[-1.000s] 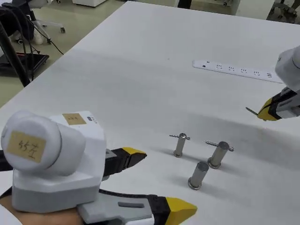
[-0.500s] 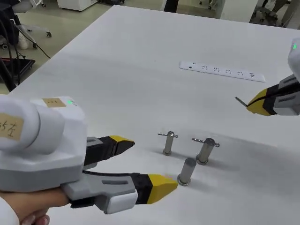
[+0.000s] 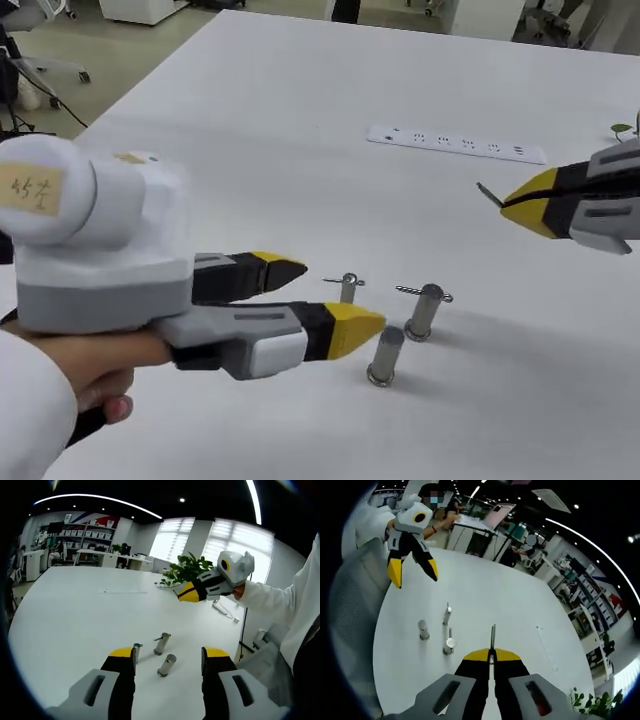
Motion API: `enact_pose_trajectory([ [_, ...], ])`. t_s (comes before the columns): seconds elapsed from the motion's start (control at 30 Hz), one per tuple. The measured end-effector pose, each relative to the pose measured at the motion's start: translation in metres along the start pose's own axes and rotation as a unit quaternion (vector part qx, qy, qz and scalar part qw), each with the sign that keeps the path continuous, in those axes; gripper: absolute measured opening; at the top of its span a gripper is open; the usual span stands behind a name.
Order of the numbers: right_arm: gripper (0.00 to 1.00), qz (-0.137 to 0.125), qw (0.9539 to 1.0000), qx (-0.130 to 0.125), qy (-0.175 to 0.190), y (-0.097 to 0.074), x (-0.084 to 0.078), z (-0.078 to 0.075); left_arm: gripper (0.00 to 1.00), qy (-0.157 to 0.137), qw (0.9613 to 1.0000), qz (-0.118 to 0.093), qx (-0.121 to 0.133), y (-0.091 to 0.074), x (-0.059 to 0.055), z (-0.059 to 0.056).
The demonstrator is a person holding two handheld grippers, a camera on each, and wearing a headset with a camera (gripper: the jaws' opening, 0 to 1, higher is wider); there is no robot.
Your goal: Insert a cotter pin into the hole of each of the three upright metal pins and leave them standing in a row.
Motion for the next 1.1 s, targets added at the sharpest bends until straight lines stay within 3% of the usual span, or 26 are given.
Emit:
enact_pose_trajectory([
  [0.1,0.00,-0.007,0.9994,-0.011,-0.033,-0.002,0.004,0.008,0.47,-0.001,1.0000,0.002,-0.010,0.005,0.005,-0.002],
  [0.4,0.00,-0.025,0.9980,-0.022,-0.055,-0.009,0.021,0.038,0.42,-0.010,0.9991,-0.002,-0.042,0.024,0.020,-0.011],
  [0.77,0.00,-0.038,0.9965,-0.005,-0.074,-0.008,0.032,0.062,0.35,-0.016,0.9977,0.008,-0.065,0.037,0.024,-0.020],
  [1.1,0.00,-0.046,0.9948,0.010,-0.090,-0.007,0.040,0.078,0.22,-0.011,0.9966,0.011,-0.081,0.041,0.029,-0.028],
])
Point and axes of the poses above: the centre of the closed fingertips' face, and the gripper's own axes: y roughly forward along the fingers, z roughly to its left, x roughly out of its top, the point moved 4 cm from there along -y, roughly backward along the fingers, and after that the axes turned 2 degrees about z, right-handed, at the moved point
